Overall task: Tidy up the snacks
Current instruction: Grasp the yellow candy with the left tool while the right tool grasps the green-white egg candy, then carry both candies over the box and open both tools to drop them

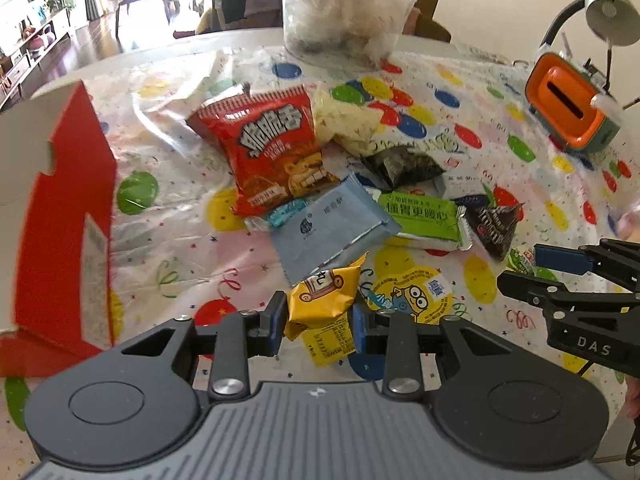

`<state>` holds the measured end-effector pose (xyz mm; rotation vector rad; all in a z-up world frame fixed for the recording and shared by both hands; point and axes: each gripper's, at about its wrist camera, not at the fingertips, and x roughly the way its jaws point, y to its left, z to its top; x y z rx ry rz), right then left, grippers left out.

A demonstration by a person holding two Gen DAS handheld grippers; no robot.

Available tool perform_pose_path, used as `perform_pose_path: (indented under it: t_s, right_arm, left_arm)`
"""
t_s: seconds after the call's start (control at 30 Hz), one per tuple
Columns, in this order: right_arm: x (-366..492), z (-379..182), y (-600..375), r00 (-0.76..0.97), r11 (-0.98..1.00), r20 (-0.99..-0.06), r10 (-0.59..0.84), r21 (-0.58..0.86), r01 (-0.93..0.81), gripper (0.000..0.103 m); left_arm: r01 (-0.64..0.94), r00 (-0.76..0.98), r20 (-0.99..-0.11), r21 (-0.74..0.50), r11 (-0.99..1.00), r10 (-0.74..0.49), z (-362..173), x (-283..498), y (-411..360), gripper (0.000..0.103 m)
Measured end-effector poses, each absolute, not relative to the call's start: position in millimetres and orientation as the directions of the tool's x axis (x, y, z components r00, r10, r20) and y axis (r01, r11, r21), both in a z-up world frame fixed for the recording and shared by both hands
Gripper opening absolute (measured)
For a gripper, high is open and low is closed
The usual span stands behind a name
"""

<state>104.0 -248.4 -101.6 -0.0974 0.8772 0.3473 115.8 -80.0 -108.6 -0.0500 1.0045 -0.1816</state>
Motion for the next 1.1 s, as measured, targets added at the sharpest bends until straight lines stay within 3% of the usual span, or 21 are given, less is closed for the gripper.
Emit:
perform_pose_path:
  t_s: [0.37,0.83,1.1]
  right_arm:
    - [89.0,-37.3,-199.8,0.629,0.918,-0.707,0.323,0.072,-0.389,0.046]
    - [92.8,9.0,-77.9,0.618,0.835,-0.644,0.450,0.059,-0.547,0.046]
    - [103.9,7.9,-8.5,0.559,0.780,-0.659,0.503,0.068,-0.622,0.046]
  left_arm:
    - [0.127,0.601,-0.769,-0.176,0.976,-0.217,-44.6,89.0,-32.8,0.032]
    - [-0.013,0.649,-0.756,-0.122,0.992,-0.085,1.0,75.0,80.4,0.032]
    - [-0.101,0.636,-0.772,-0.089,0.991,-0.004,1.6,77.1,141.6,0.032]
